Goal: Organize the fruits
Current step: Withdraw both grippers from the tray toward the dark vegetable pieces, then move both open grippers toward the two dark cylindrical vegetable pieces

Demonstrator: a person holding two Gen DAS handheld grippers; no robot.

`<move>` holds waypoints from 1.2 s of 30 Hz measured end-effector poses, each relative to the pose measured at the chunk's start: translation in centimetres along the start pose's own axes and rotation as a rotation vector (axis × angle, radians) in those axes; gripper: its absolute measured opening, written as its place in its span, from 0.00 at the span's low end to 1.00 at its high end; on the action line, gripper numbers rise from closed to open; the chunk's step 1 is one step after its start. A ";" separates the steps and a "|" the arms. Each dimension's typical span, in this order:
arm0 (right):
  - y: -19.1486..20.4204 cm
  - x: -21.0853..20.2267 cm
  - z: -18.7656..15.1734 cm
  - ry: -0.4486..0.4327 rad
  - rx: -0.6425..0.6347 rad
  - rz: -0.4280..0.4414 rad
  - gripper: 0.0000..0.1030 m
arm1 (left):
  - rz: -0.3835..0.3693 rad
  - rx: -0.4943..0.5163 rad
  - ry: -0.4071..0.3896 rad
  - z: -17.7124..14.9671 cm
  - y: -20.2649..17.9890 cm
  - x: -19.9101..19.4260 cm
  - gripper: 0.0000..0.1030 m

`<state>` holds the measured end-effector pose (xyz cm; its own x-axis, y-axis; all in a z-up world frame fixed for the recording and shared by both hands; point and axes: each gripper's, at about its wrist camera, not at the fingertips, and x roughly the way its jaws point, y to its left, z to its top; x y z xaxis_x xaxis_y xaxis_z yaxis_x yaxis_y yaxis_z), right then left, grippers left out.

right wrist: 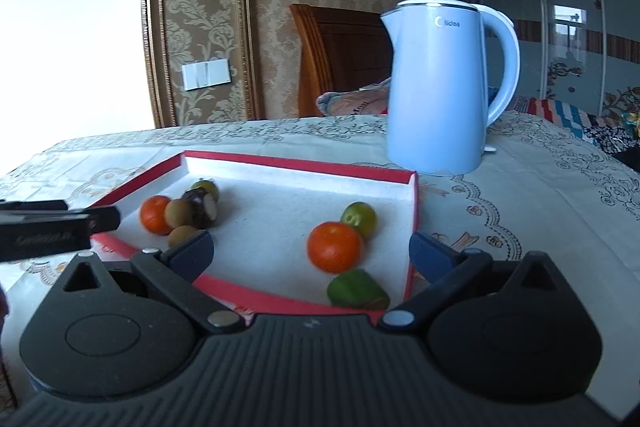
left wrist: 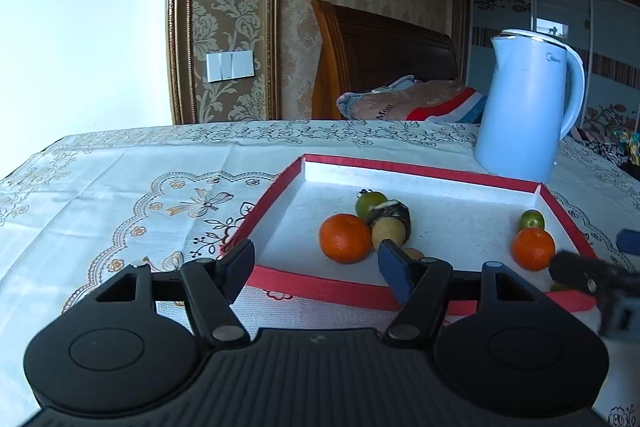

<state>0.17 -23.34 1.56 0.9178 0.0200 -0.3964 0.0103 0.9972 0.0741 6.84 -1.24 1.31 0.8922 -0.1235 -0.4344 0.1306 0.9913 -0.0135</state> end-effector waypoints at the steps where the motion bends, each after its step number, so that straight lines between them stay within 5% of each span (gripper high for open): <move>1: 0.5 -1.0 -0.4 -0.007 -0.015 0.024 1.00 | 0.011 -0.014 -0.003 0.1 0.4 -0.1 0.66; 8: 5.0 -2.3 -1.7 0.071 -0.153 0.146 1.00 | 0.041 -0.083 0.016 0.2 2.1 0.0 0.66; 19: 7.0 1.5 -2.4 0.252 -0.129 0.061 1.00 | 0.029 -0.063 0.022 0.1 1.7 0.1 0.66; 24: 4.8 -0.1 -2.5 0.200 -0.070 -0.132 1.00 | 0.024 -0.074 0.024 0.2 1.8 0.1 0.66; 33: 3.8 -1.8 -3.0 0.178 -0.056 -0.004 1.00 | 0.021 -0.063 0.025 0.1 1.6 -0.1 0.67; 36: 4.7 -1.3 -2.5 0.155 -0.064 -0.027 1.00 | 0.020 -0.083 0.032 0.1 1.9 0.0 0.71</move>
<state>-1.96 -18.47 0.17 0.8455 -0.0010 -0.5340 0.0043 1.0000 0.0050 7.15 0.65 1.37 0.8797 -0.1038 -0.4641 0.0757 0.9940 -0.0790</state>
